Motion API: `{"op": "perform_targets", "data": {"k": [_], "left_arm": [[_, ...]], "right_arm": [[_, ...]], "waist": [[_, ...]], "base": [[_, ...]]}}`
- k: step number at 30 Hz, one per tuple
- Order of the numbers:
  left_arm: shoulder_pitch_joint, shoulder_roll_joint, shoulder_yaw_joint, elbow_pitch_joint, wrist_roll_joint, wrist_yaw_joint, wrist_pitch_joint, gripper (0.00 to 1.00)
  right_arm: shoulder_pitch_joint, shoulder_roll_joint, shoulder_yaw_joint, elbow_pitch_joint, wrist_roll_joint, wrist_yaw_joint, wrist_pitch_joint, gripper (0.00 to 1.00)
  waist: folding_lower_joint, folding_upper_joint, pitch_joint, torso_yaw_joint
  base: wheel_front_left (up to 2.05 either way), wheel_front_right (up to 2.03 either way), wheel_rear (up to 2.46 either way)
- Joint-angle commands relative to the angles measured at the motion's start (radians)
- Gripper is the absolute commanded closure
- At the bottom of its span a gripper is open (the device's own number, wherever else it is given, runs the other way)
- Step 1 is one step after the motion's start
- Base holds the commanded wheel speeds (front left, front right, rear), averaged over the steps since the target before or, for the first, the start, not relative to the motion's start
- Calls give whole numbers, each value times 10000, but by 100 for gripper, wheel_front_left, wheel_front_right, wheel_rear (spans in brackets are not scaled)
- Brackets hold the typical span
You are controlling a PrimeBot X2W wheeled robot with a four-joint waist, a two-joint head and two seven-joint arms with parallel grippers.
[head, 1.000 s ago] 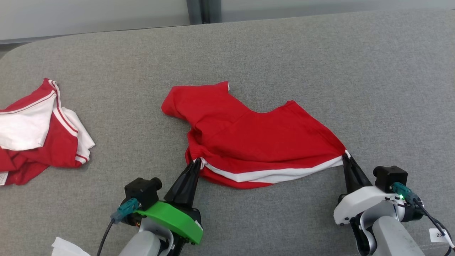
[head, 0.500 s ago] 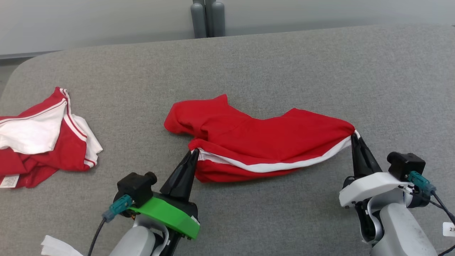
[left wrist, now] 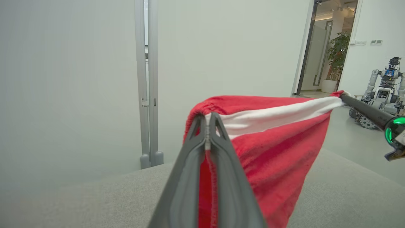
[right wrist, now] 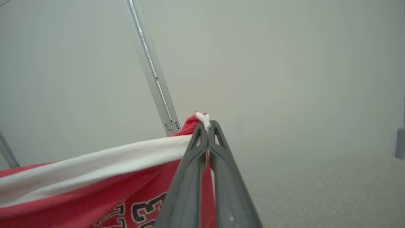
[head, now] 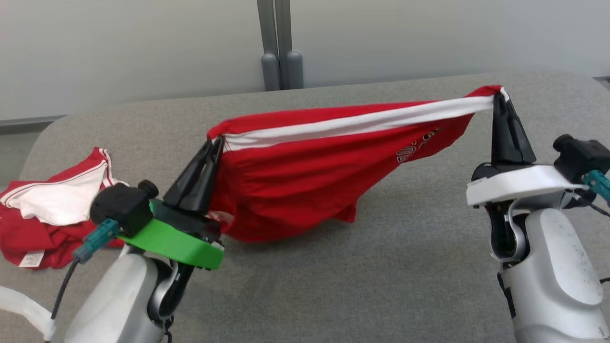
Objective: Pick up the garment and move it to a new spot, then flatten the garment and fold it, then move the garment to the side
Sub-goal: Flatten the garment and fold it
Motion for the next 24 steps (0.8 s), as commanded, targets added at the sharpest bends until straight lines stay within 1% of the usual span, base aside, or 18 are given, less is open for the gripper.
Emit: {"op": "perform_targets", "data": {"k": [1, 6, 10, 13, 20, 24], "left_arm": [[-363, 214, -1, -75, 56, -26, -4, 100], [-1282, 780, -182, -65, -66, -24, -4, 100], [-2093, 1104, -200, 258, -322, -14, -4, 100], [-2891, 1218, -264, 592, -318, -12, -4, 100], [-4967, 1035, -203, 1397, 120, -7, -4, 100], [-6501, 860, -155, 1873, 580, -7, -4, 100]], "right_arm": [[-251, -39, 16, -166, 135, -13, -3, 100], [-840, -39, 130, -458, 392, -13, -3, 100], [-1459, -192, 336, -449, 353, -13, -3, 100], [-2167, -402, 491, -364, 303, -13, -3, 100], [-4239, -747, 572, -5, 78, -13, -2, 100], [-5859, -900, 454, 324, -242, -13, -2, 100]], "waist": [[1, 0, -177, -71], [1, 0, -241, -173], [1, 0, 63, -293], [1, 0, 770, -348], [1, 0, 2731, -418], [1, 0, 3951, -444]], "base": [[0, 0, 0], [0, 0, 0], [0, 0, 0], [0, 0, 0], [0, 0, 0], [0, 0, 0]]}}
